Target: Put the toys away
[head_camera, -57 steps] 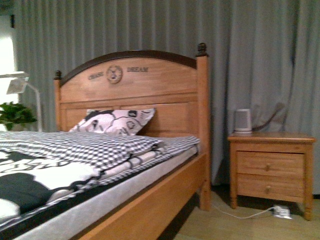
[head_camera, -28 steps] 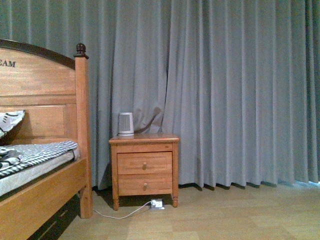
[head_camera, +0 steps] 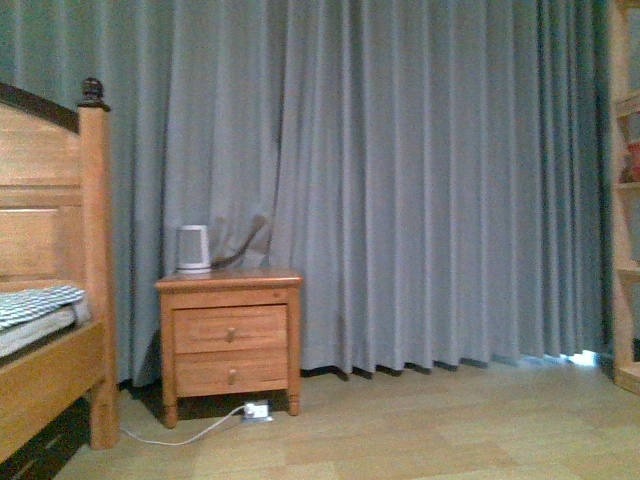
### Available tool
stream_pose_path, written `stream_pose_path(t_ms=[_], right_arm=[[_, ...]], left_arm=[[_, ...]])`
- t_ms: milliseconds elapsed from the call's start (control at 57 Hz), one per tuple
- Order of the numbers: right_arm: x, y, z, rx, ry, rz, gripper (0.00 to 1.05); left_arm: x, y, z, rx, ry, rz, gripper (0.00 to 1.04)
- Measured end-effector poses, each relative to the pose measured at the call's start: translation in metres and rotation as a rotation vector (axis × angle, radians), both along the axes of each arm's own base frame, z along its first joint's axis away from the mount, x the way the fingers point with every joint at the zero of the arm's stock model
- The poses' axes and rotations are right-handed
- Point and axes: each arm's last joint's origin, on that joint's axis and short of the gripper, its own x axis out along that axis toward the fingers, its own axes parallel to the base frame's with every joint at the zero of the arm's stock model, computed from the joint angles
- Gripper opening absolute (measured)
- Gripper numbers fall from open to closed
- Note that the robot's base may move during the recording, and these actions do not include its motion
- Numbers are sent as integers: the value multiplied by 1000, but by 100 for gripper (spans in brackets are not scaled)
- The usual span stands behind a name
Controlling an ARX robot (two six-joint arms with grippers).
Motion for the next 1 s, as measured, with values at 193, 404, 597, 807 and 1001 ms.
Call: stream_pose_path(t_ms=[193, 404, 597, 807, 1001], right_arm=[[0, 1, 0, 0, 0, 18, 7], [0, 0, 0, 0, 0, 11, 7], [0, 0, 0, 0, 0, 11, 7], [0, 0, 0, 0, 0, 11, 7], [0, 0, 0, 0, 0, 11, 7]], left_arm=[[0, 0, 0, 0, 0, 6, 98], [0, 0, 0, 0, 0, 5, 98], [0, 0, 0, 0, 0, 5, 98], [0, 0, 0, 0, 0, 5, 98], [0, 0, 0, 0, 0, 5, 98]])
